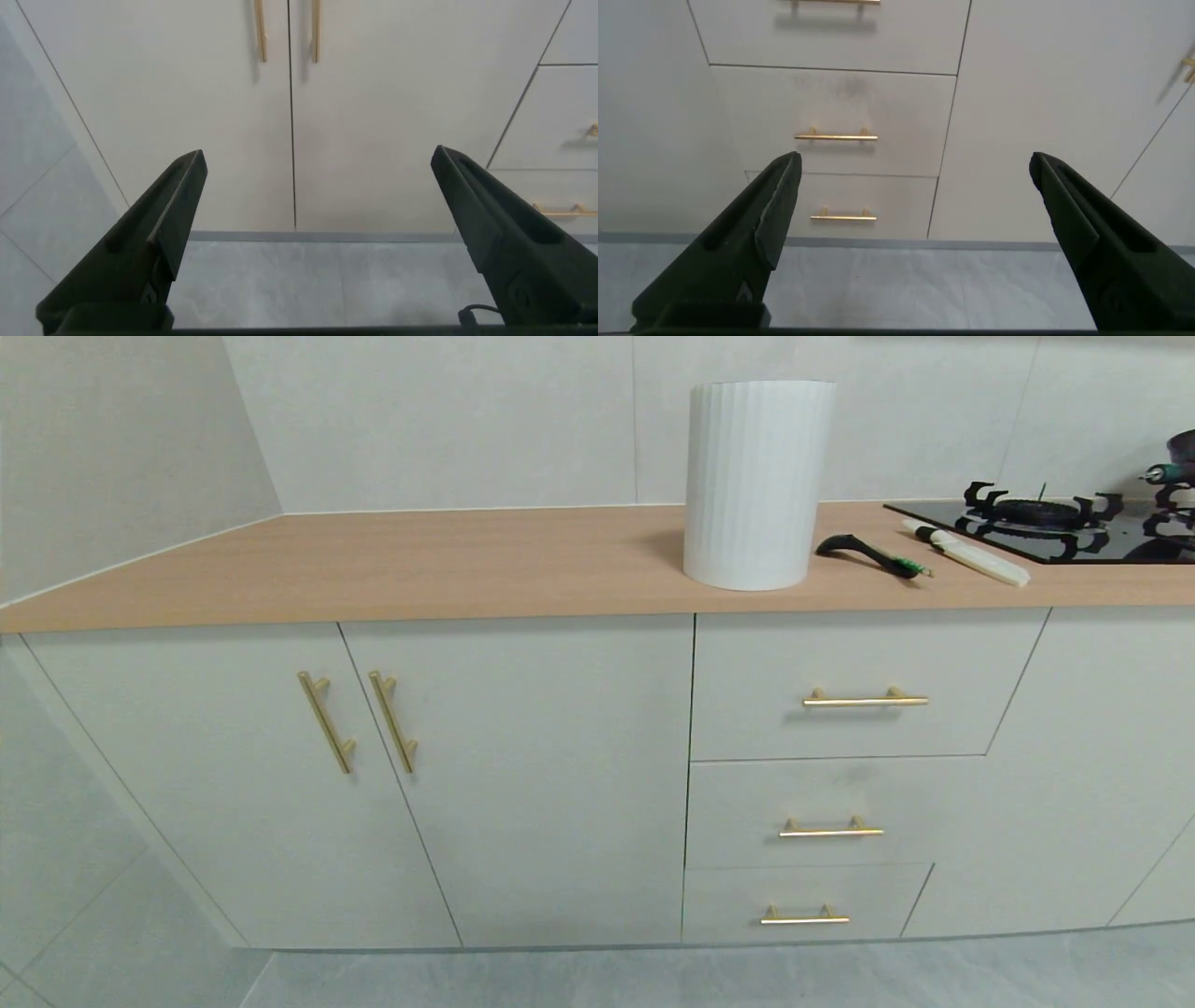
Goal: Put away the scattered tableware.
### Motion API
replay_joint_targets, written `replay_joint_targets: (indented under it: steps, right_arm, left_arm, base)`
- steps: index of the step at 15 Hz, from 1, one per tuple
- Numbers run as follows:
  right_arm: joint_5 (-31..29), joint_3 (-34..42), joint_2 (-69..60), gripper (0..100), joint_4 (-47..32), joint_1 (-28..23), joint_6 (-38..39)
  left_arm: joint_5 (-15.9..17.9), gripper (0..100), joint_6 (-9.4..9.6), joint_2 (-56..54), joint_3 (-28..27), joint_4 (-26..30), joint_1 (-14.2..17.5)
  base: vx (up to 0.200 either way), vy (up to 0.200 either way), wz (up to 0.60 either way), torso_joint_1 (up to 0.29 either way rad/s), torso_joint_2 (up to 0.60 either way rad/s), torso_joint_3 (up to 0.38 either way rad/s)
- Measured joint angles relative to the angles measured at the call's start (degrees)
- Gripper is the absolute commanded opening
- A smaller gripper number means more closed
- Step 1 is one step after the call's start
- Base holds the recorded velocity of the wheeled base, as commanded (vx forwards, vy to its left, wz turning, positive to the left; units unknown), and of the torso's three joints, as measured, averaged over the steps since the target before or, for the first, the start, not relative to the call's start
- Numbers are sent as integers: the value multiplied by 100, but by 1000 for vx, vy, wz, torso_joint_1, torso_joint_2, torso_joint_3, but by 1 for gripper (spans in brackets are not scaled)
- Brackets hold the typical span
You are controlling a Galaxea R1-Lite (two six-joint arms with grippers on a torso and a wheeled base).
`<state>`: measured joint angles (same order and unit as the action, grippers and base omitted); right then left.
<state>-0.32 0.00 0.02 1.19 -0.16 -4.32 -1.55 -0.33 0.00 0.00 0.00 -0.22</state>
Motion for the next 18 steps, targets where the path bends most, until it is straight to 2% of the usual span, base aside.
replay_joint_targets:
  steps: [7, 9, 12, 18]
  right_arm:
    - [5, -29, 2, 100, 55, -2, -22]
    - [0, -435, 154, 100, 6, 40, -9]
    - [29, -1119, 1052, 100, -68, 173, -9]
    - [472, -2160, 4294, 100, 46, 357, 11]
  left_arm:
    - [0, 100, 0, 0, 0, 0, -2]
    - [0, 100, 0, 0, 0, 0, 0]
    - [-1, 100, 1, 0, 0, 2, -5]
    - [0, 100, 0, 0, 0, 0, 0]
  base:
    - [0, 0, 0, 0, 0, 0]
    - [0, 0, 0, 0, 0, 0]
    - [0, 0, 0, 0, 0, 0]
    - [0, 0, 0, 0, 0, 0]
